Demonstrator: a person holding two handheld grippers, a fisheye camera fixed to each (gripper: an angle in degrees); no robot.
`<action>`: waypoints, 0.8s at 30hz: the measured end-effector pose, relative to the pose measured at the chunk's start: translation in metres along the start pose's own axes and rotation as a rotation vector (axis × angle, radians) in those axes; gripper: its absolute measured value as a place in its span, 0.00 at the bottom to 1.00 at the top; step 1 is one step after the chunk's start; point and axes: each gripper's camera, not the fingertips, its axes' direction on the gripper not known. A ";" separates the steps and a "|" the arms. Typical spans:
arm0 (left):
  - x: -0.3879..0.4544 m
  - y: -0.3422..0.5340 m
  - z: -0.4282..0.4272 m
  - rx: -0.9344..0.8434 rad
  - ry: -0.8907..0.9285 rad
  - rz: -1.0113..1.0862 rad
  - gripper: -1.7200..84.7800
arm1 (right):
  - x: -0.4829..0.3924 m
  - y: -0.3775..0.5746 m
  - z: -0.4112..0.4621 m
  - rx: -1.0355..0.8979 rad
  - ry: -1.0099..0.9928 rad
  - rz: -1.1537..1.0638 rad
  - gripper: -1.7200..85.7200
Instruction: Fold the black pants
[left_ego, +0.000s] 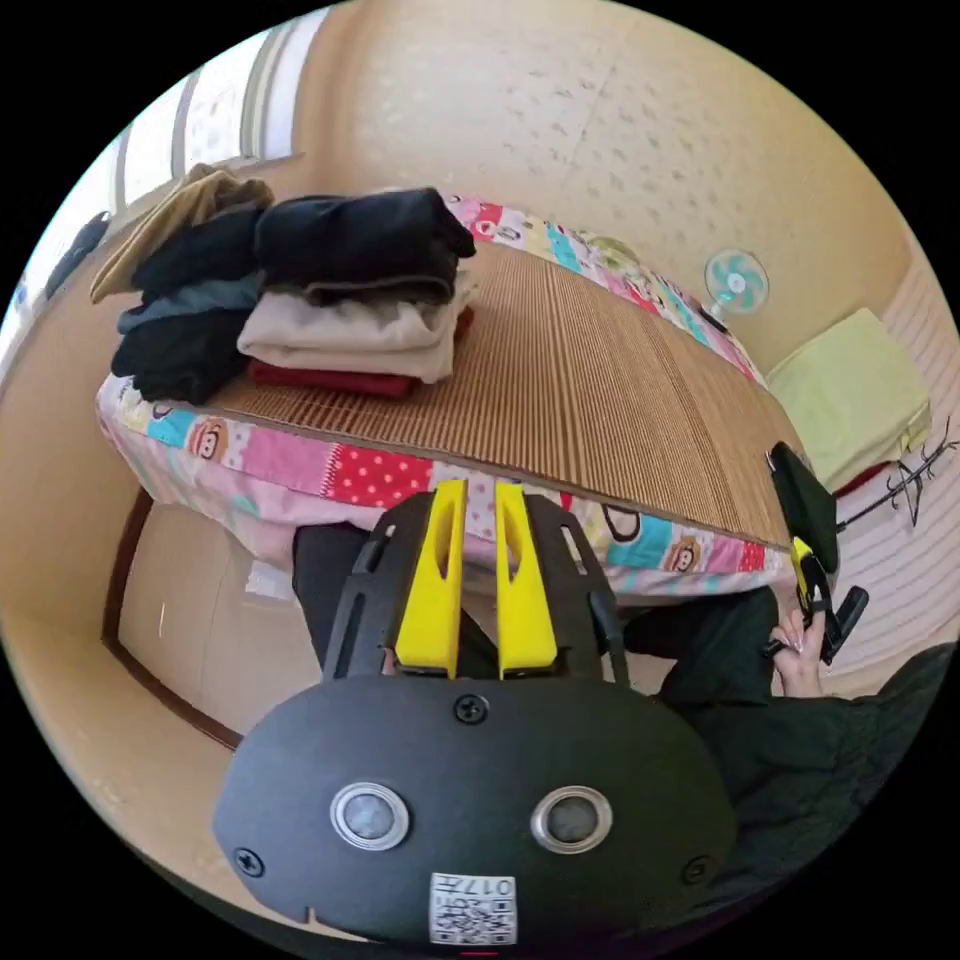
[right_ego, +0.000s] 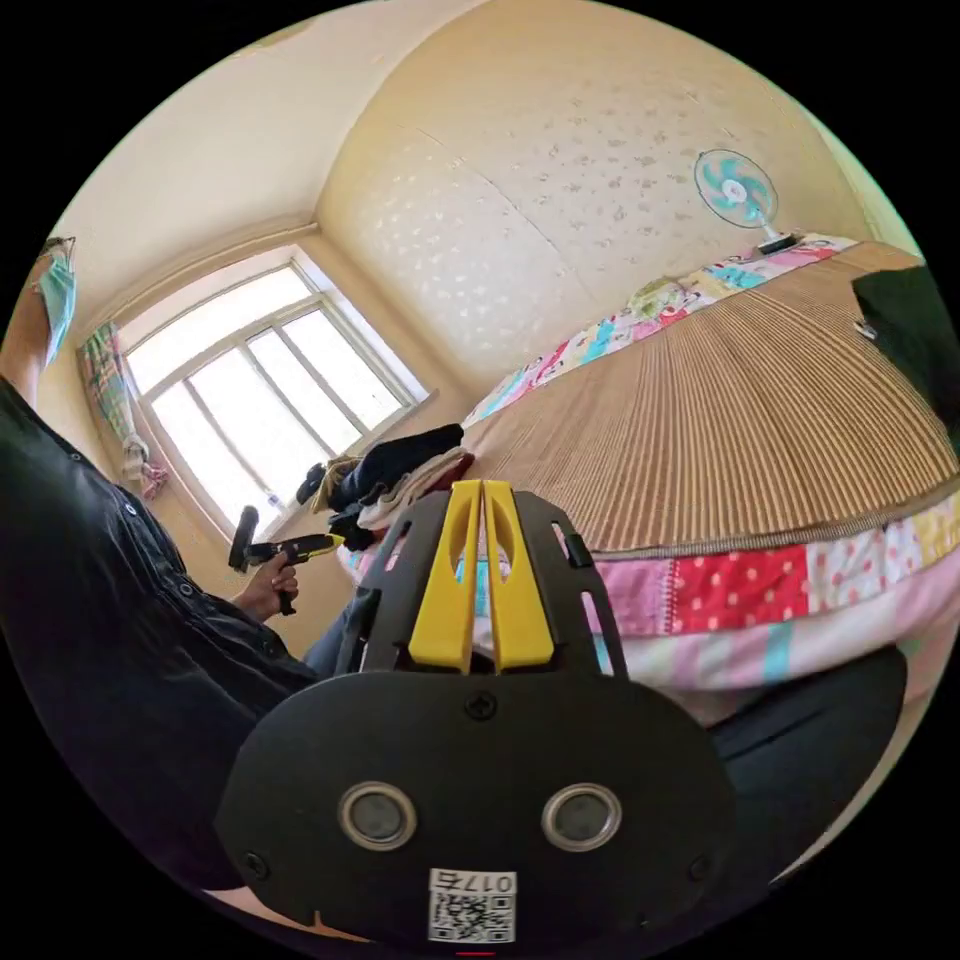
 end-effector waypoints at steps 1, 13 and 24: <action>-0.014 -0.019 -0.012 0.073 0.001 -0.019 0.12 | -0.005 -0.013 0.006 -0.007 -0.006 -0.034 0.02; -0.138 -0.131 0.039 0.181 0.357 -0.457 0.06 | -0.096 -0.037 -0.001 -0.022 -0.004 -0.221 0.02; 0.182 -0.046 0.100 -0.266 0.920 0.416 0.01 | -0.074 0.033 -0.002 -0.088 0.025 -0.054 0.03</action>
